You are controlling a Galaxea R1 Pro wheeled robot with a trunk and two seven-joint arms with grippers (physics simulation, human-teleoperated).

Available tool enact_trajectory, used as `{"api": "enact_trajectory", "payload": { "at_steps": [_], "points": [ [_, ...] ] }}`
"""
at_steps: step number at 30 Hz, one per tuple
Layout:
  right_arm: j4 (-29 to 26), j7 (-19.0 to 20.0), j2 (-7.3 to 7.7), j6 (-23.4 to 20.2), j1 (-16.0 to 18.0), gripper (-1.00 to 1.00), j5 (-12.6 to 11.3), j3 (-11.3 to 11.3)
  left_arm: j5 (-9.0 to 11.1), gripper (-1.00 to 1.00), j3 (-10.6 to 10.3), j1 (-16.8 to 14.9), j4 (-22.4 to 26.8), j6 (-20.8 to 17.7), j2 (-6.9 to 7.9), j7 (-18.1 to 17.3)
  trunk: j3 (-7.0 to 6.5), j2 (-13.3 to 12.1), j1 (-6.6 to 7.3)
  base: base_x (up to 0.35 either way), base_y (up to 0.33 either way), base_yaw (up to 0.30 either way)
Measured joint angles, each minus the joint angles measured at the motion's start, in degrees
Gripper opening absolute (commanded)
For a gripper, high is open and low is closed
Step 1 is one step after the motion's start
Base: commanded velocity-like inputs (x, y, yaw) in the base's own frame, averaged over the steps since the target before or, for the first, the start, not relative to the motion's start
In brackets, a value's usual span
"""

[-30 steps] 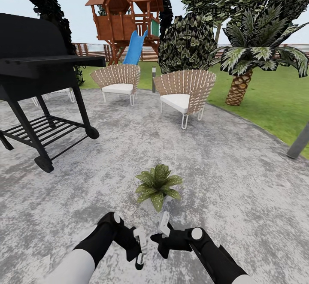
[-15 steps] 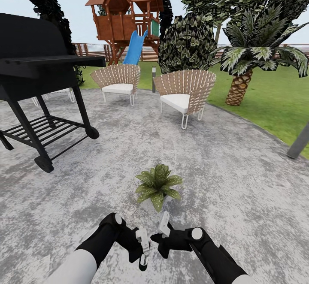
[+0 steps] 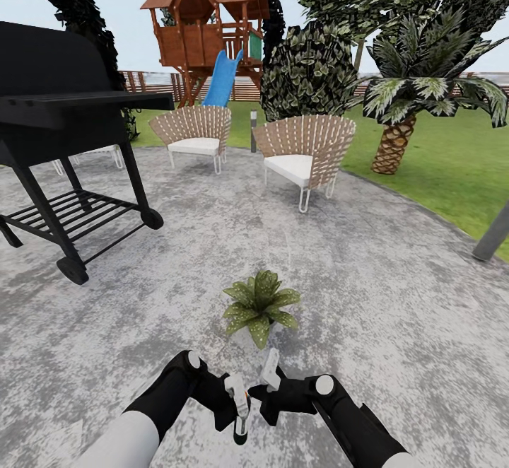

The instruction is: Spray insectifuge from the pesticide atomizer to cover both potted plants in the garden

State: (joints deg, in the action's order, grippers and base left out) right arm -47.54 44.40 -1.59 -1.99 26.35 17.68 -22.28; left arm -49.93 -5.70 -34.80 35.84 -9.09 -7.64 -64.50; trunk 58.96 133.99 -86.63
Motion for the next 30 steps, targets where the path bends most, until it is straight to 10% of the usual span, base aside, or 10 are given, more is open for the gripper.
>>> {"api": "enact_trajectory", "payload": {
  "at_steps": [11,25,26,30],
  "points": [
    [0.08,0.01,0.01,0.0,0.0,-1.0,0.0,0.0,-0.08,-1.0,0.31,-0.06,-0.07,0.18,1.28,-0.24,0.0,0.0,0.0,0.0,0.0,0.0],
    [0.35,-0.04,0.07,0.05,0.0,-1.0,0.06,0.15,-0.33,-1.0,0.71,0.21,-0.12,0.23,13.05,0.06,0.0,0.0,0.0,0.0,0.0,0.0],
    [0.46,-0.04,0.09,0.07,0.0,1.0,0.07,0.23,-0.22,-1.0,1.55,0.24,-0.11,0.18,13.84,0.4,0.0,0.0,0.0,0.0,0.0,0.0],
    [0.65,-0.28,0.56,0.27,0.0,1.0,-0.02,0.59,3.43,-1.0,15.26,0.27,-0.14,0.2,14.96,6.41,0.0,0.0,0.0,0.0,0.0,0.0]
  ]
}}
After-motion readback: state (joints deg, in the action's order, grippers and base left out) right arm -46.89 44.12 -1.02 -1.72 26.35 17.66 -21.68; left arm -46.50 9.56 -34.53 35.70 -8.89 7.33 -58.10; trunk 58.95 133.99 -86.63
